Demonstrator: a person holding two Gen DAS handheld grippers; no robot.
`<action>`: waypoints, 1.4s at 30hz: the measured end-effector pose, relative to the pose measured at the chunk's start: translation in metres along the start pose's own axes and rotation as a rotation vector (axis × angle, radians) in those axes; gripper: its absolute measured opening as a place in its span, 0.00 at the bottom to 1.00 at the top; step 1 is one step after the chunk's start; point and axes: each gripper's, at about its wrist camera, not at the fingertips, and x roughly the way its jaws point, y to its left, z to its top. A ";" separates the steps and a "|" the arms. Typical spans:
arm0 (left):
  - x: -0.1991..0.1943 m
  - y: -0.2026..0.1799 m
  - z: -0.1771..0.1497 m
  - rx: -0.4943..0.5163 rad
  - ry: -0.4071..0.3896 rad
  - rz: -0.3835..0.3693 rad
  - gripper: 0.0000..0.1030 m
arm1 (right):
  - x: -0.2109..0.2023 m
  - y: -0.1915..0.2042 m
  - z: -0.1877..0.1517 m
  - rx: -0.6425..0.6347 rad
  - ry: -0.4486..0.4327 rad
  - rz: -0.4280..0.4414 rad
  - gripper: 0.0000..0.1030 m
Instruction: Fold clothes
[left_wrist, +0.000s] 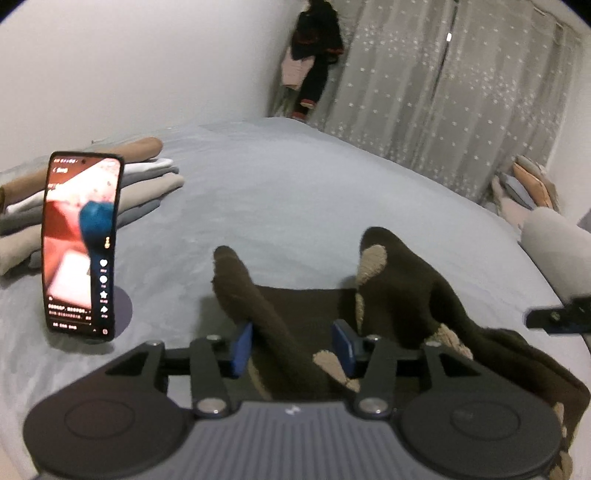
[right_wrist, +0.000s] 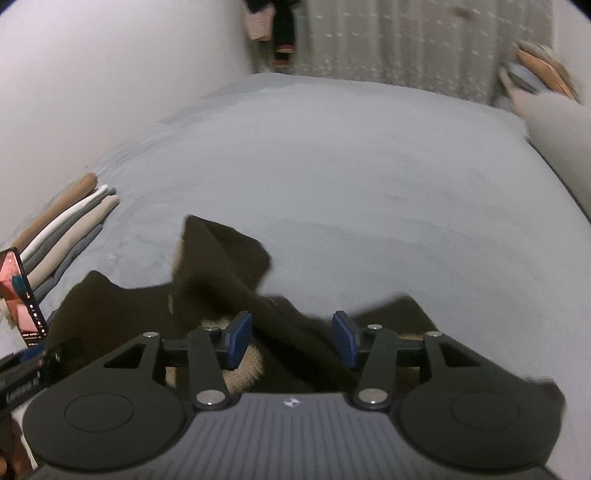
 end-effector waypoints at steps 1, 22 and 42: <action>-0.002 -0.001 0.000 0.006 -0.001 -0.008 0.51 | -0.006 -0.007 -0.006 0.017 0.004 -0.006 0.53; -0.026 -0.071 -0.021 0.286 0.138 -0.329 0.76 | -0.039 -0.102 -0.165 0.635 0.145 0.087 0.60; 0.076 -0.205 -0.023 0.911 0.124 -0.371 0.80 | -0.014 -0.126 -0.187 0.799 0.144 0.208 0.57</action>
